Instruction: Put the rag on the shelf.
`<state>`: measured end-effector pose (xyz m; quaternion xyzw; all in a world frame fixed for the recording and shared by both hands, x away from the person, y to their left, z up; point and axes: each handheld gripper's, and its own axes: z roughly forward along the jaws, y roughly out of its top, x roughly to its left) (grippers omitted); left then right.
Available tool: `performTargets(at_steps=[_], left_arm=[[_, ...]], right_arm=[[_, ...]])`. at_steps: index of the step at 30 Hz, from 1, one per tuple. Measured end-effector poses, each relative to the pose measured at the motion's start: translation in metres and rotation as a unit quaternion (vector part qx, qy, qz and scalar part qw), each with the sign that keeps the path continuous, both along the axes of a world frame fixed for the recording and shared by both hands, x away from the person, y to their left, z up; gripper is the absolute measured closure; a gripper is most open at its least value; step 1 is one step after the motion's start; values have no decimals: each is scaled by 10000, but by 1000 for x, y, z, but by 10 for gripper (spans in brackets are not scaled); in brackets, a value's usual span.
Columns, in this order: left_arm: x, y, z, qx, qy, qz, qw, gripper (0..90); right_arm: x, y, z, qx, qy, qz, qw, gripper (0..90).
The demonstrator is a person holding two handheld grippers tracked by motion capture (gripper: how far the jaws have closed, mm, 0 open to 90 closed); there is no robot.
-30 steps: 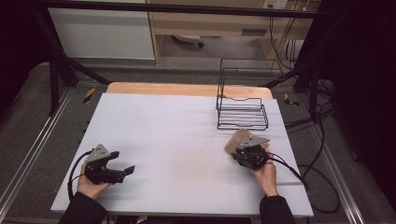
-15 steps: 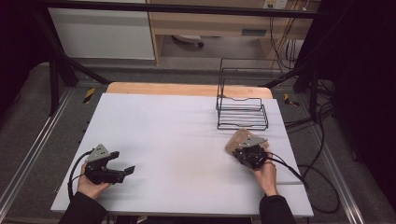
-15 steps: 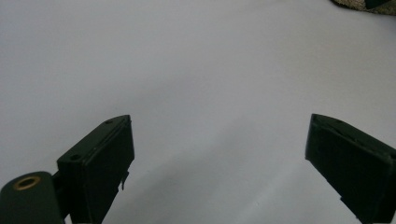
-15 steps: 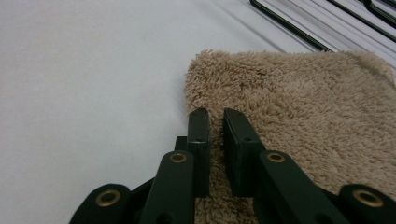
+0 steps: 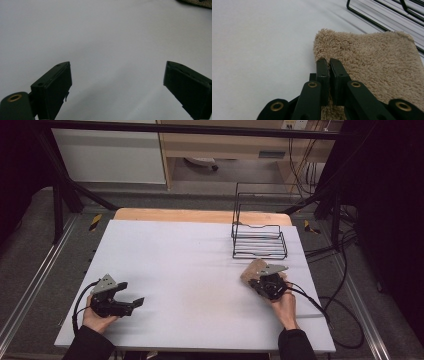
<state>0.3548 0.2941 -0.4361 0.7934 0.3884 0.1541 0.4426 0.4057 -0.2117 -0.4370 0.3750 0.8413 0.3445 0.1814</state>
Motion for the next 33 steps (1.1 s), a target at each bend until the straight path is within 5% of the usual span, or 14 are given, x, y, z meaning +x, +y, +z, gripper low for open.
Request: performTargets(at_steps=[18, 33], left_arm=[[0, 0, 0, 10, 2, -3, 10000, 78], [0, 0, 0, 13, 4, -2, 10000, 78]], right_arm=[[-12, 44, 16, 900, 429, 237, 9947, 864], [-3, 100, 6, 800, 619, 245, 9946, 862]])
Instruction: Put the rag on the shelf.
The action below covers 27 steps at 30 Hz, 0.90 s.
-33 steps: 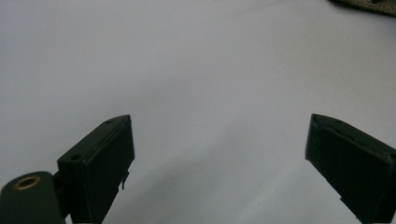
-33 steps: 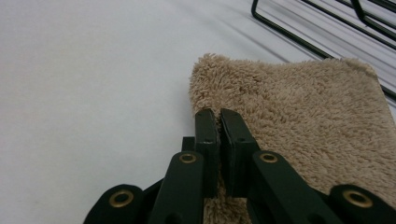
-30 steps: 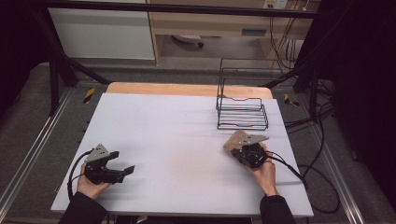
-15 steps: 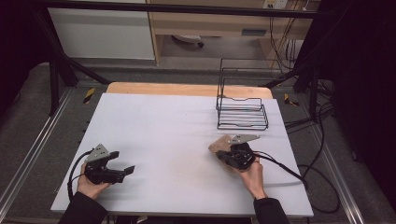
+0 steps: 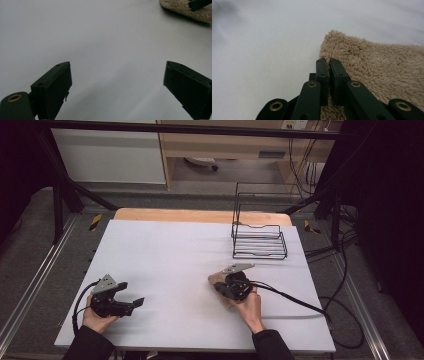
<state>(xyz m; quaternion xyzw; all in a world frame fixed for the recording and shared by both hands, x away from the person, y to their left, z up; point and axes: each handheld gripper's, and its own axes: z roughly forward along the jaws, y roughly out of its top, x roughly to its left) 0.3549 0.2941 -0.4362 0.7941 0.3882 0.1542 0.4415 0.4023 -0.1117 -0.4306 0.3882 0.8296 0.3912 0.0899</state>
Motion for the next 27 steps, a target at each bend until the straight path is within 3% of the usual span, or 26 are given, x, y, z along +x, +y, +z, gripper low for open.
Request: performTargets(at_steps=[5, 8, 11, 15, 18, 22, 27], left_arm=[[0, 0, 0, 20, 8, -18, 10000, 78], [0, 0, 0, 10, 5, -21, 10000, 78], [0, 0, 0, 11, 9, -23, 10000, 78], [0, 0, 0, 22, 2, -26, 10000, 78], [0, -1, 0, 17, 8, -23, 10000, 78], [0, -2, 0, 19, 17, -16, 10000, 78], [-1, -1, 0, 20, -3, -21, 10000, 78]], right_arm=[[4, 10, -7, -43, -26, -55, 10000, 846], [4, 10, -8, 76, -14, 77, 9999, 733], [2, 5, 1, 195, -107, 196, 9996, 647], [-1, -15, 15, 193, -323, 91, 9992, 538], [-1, -39, 15, 74, -386, -123, 9992, 484], [-3, -67, 7, 49, -299, -385, 9988, 457], [-5, -86, -7, -25, -102, -571, 9983, 469]])
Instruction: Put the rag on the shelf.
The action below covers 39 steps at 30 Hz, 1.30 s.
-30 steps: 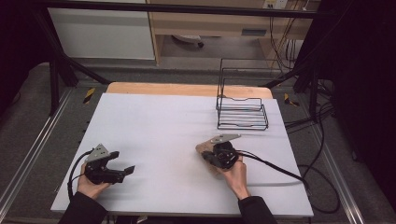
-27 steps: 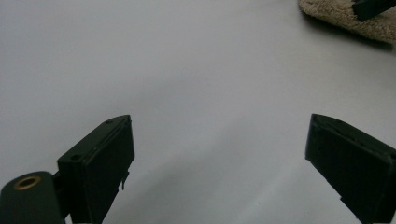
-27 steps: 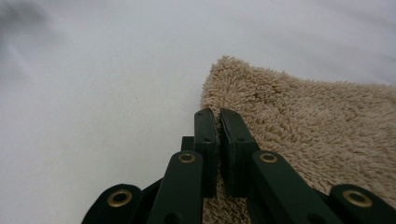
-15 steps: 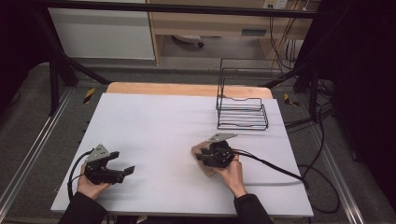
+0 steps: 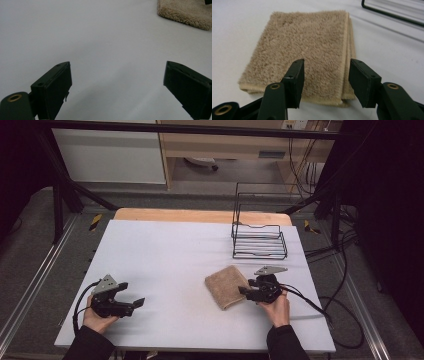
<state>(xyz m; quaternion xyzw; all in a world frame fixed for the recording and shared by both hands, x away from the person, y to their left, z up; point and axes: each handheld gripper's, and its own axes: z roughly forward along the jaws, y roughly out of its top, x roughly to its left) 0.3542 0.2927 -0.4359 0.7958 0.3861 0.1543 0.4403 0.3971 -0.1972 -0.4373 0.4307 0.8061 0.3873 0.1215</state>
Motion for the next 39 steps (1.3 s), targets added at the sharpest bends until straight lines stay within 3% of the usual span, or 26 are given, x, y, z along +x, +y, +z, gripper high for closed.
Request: performTargets(at_steps=[7, 11, 16, 20, 23, 28, 39], left_arm=[[0, 0, 0, -3, 0, -7, 10000, 78], [0, 0, 0, 0, 11, -11, 10000, 78], [0, -1, 0, 6, 14, -23, 10000, 79], [0, 0, 0, 6, 21, -21, 10000, 79], [0, 0, 0, 1, 16, -23, 10000, 79], [0, 0, 0, -4, 11, -19, 10000, 79], [0, 0, 0, -7, 13, -20, 10000, 79]], right_arm=[[2, -6, -9, -106, 156, -10, 9998, 523], [5, -8, -12, -18, 236, 18, 9997, 553], [6, -8, -11, 60, 430, -62, 9990, 631], [6, -8, -10, 176, 620, -92, 9979, 742], [4, -8, -8, 169, 642, -95, 9977, 786], [-2, -6, -5, 223, 625, -133, 9977, 801], [-29, 0, -4, 587, 861, -367, 9939, 798]])
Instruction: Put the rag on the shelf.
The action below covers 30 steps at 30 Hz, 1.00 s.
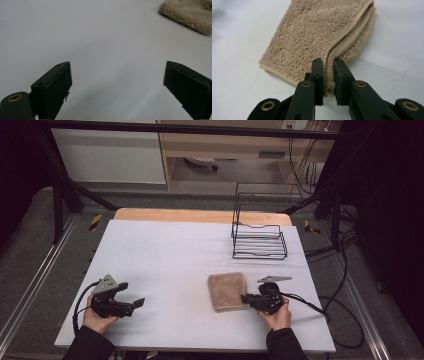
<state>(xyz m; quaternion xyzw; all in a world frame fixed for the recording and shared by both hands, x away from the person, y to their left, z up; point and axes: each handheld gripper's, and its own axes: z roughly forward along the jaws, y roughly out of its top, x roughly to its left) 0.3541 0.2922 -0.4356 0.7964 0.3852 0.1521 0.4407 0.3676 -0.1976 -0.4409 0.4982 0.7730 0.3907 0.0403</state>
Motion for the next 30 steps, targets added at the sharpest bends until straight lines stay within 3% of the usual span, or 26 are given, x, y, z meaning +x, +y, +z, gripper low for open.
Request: performTargets(at_steps=[5, 10, 16, 30], left_arm=[[0, -1, 0, -7, 19, 14, 10000, 78], [1, -4, -1, 9, 42, -13, 10000, 78], [2, -11, 0, 28, 49, -9, 10000, 76], [5, -44, 7, 54, 54, 94, 9999, 74]], right_arm=[[-3, 0, -2, -99, -114, 37, 9999, 740], [-2, -3, -2, -333, -518, 185, 9979, 597], [-1, -17, 2, -150, -944, 215, 9952, 400], [3, -33, -1, -199, -1188, 447, 9917, 75]])
